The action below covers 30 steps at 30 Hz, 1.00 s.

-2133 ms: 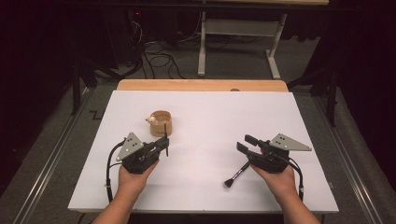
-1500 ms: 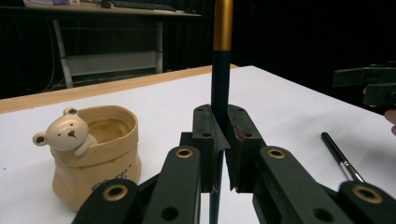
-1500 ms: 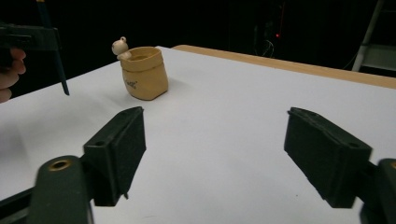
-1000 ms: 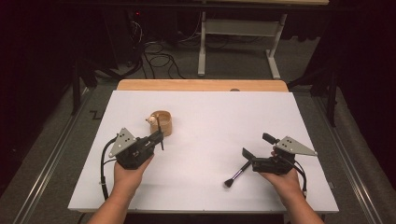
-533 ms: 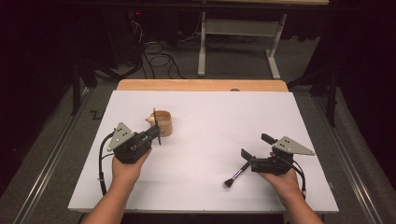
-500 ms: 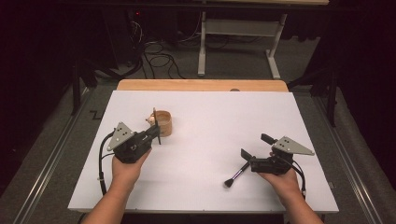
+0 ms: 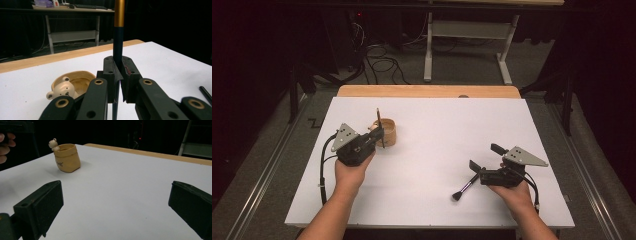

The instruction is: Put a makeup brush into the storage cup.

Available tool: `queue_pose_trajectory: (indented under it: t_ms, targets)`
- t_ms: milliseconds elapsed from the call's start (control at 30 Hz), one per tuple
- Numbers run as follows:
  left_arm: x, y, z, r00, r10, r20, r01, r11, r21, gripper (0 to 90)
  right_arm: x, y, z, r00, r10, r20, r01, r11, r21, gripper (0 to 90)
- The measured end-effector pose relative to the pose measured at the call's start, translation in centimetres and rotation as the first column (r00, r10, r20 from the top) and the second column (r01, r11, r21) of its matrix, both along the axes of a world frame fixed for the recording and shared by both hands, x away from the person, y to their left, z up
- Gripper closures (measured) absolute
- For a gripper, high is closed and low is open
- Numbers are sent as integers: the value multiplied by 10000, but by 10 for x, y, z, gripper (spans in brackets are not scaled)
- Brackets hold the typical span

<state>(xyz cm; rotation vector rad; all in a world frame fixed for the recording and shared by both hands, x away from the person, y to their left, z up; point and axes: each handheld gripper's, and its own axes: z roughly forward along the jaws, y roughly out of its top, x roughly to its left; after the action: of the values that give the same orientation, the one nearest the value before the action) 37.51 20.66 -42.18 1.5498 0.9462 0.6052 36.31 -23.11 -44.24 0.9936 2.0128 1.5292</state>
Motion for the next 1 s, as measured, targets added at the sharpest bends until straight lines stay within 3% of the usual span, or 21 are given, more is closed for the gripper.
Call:
queue_pose_trajectory:
  t_ms: [500, 1000]
  targets:
    - [23, 0, 4, 9995, 307, -53, -307, 9995, 18, 833, 0, 0, -1, 10000, 32, 51, -32, 10000, -13, 5]
    - [37, -1, 6, 9991, 415, -63, -415, 9991, -78, 834, 0, 0, 0, 10000, 41, 40, -41, 10000, 34, 5]
